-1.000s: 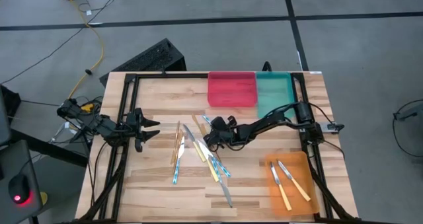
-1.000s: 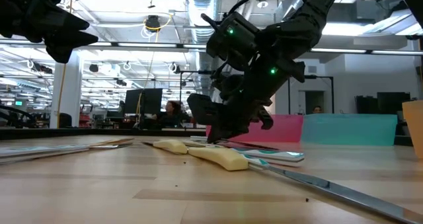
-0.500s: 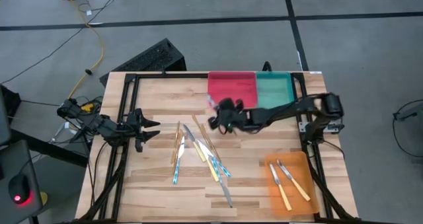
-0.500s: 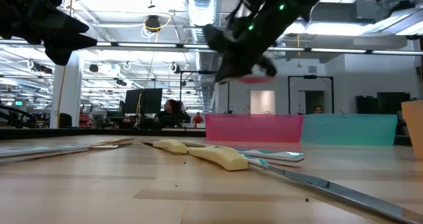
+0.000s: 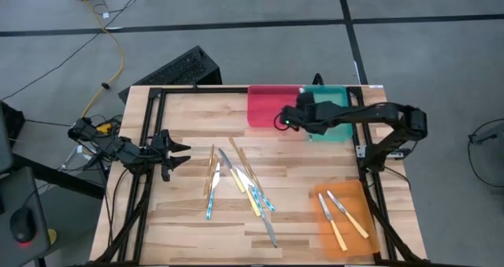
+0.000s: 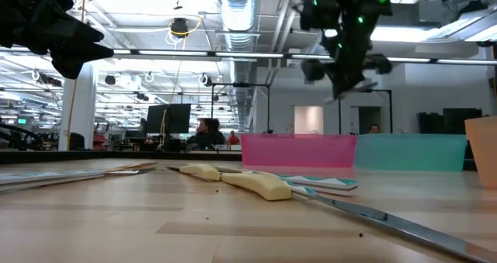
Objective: Sort silverware by color (type)
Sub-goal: Put the blue knife into the blue bin
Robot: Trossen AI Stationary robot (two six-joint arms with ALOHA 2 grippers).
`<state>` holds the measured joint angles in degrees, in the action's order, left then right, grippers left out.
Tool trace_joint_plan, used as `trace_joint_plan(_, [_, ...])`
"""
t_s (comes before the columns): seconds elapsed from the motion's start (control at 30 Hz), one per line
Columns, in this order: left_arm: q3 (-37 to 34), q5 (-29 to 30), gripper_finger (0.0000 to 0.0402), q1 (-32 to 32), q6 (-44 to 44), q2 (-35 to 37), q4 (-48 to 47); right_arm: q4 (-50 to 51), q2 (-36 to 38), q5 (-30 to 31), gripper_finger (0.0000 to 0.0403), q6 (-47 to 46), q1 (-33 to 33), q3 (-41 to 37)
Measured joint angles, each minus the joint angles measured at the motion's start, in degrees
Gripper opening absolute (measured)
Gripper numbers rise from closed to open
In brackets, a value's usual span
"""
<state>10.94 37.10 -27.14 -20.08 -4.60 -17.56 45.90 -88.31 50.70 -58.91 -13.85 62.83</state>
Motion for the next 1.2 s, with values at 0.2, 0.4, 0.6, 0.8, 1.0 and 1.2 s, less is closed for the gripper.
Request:
trace_joint_plan(0.2, [0.0, 0.4, 0.0169, 0.0, 0.0, 0.0, -0.1, -0.2, 0.0, -0.4, 0.0033, -11.1, -2.2, -8.3])
trace_joint_plan(0.4, [0.0, 2.5, 0.0169, 0.0, 0.5, 0.0, -0.1, -3.7, 0.0, -0.1, 0.0035, -12.1, -4.8, -12.5])
trace_joint_plan(0.6, [0.0, 4.3, 0.0169, 0.0, 0.5, 0.0, -0.1, -9.6, 0.0, 0.1, 0.0036, -6.0, -9.3, -12.6])
trace_joint_plan(0.8, [0.0, 4.3, 0.0169, 0.0, 0.5, 0.0, -0.1, -11.3, 0.0, -3.0, 0.0037, 0.2, -13.8, -12.6])
trace_joint_plan(1.0, [0.0, 4.3, 0.0169, 0.0, 0.5, 0.0, -0.5, -10.0, 0.0, -3.4, 0.0038, 2.5, -17.0, -12.6])
trace_joint_plan(1.2, [0.0, 4.3, 0.0169, 0.0, -0.1, 0.0, -1.5, -11.1, 0.0, -4.3, 0.0038, 2.9, -19.3, -14.9])
